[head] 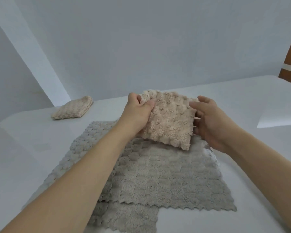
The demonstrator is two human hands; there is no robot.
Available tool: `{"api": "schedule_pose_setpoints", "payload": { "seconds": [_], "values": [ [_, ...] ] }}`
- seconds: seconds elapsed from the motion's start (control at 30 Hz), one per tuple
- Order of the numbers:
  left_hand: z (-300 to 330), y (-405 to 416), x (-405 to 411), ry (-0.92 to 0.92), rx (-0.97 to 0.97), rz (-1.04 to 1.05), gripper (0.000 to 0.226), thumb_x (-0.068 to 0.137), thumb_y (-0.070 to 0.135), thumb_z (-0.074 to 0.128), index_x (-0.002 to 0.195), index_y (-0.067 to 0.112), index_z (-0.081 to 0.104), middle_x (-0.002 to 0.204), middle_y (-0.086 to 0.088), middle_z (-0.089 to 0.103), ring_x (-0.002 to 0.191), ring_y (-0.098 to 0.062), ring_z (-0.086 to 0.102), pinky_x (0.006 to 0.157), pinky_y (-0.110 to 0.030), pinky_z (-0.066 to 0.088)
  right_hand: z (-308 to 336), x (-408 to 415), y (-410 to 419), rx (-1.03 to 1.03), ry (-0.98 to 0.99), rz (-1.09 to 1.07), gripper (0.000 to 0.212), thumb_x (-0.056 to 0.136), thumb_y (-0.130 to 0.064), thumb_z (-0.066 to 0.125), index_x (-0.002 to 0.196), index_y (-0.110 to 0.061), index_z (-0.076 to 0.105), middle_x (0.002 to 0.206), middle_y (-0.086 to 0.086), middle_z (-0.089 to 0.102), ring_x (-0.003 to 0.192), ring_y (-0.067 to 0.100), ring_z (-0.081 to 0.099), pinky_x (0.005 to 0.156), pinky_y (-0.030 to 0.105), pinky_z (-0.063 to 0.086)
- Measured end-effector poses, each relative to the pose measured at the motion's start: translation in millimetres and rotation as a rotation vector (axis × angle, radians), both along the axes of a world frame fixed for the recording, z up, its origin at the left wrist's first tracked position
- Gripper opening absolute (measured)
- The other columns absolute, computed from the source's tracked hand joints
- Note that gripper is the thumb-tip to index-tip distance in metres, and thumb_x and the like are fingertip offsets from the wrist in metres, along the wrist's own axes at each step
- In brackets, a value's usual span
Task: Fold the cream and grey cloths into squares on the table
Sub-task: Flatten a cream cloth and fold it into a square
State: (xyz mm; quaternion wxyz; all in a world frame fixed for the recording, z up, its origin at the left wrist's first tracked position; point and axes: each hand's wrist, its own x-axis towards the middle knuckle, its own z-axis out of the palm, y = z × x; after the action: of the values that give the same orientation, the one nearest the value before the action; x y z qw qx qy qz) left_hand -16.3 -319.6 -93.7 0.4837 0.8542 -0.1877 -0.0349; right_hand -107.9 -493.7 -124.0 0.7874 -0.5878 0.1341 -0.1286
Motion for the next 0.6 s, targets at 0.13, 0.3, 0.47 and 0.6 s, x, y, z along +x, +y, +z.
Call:
{"api": "schedule_pose_setpoints", "payload": {
  "seconds": [0.13,0.3,0.47,0.6],
  "values": [
    [-2.6,-23.9,20.6,0.057,-0.158,0.068,0.021,0.094,0.034,0.044,0.098,0.016,0.034,0.073,0.001,0.037,0.054,-0.010,0.036,0.050,-0.027,0.031,3.4,23.1,-1.1,-0.206,0.058,-0.193,0.042,0.097,-0.007,0.044,0.130,-0.029,0.029,0.092,0.008,0.056,0.065,0.021,0.055,0.048,0.030,0.044],
    [-0.2,-54.6,56.0,0.143,-0.130,0.120,0.020,0.087,0.008,0.034,0.103,0.020,0.031,0.076,-0.005,0.041,0.058,-0.020,0.040,0.049,-0.031,0.035,21.0,76.2,-24.7,-0.478,0.105,-0.277,0.039,0.092,0.002,0.034,0.117,-0.026,0.023,0.068,0.002,0.039,0.046,0.015,0.032,0.037,0.023,0.025],
    [-4.4,-93.2,88.5,-0.161,0.097,0.020,0.029,0.086,-0.003,0.028,0.106,0.017,0.033,0.079,-0.008,0.046,0.061,-0.022,0.040,0.048,-0.034,0.031,33.6,128.3,-57.7,-0.941,0.146,-0.343,0.029,0.087,0.004,0.035,0.115,-0.003,0.039,0.094,0.013,0.048,0.074,0.025,0.047,0.062,0.036,0.040],
    [-24.9,-121.8,120.7,-0.302,0.085,0.030,0.027,0.087,-0.003,0.030,0.098,0.014,0.046,0.100,-0.014,0.053,0.071,-0.024,0.050,0.051,-0.030,0.036,25.1,157.1,-77.3,-1.177,0.214,-0.338,0.020,0.085,0.006,0.038,0.099,-0.002,0.051,0.104,0.016,0.046,0.089,0.030,0.046,0.070,0.034,0.037]
  ]
}}
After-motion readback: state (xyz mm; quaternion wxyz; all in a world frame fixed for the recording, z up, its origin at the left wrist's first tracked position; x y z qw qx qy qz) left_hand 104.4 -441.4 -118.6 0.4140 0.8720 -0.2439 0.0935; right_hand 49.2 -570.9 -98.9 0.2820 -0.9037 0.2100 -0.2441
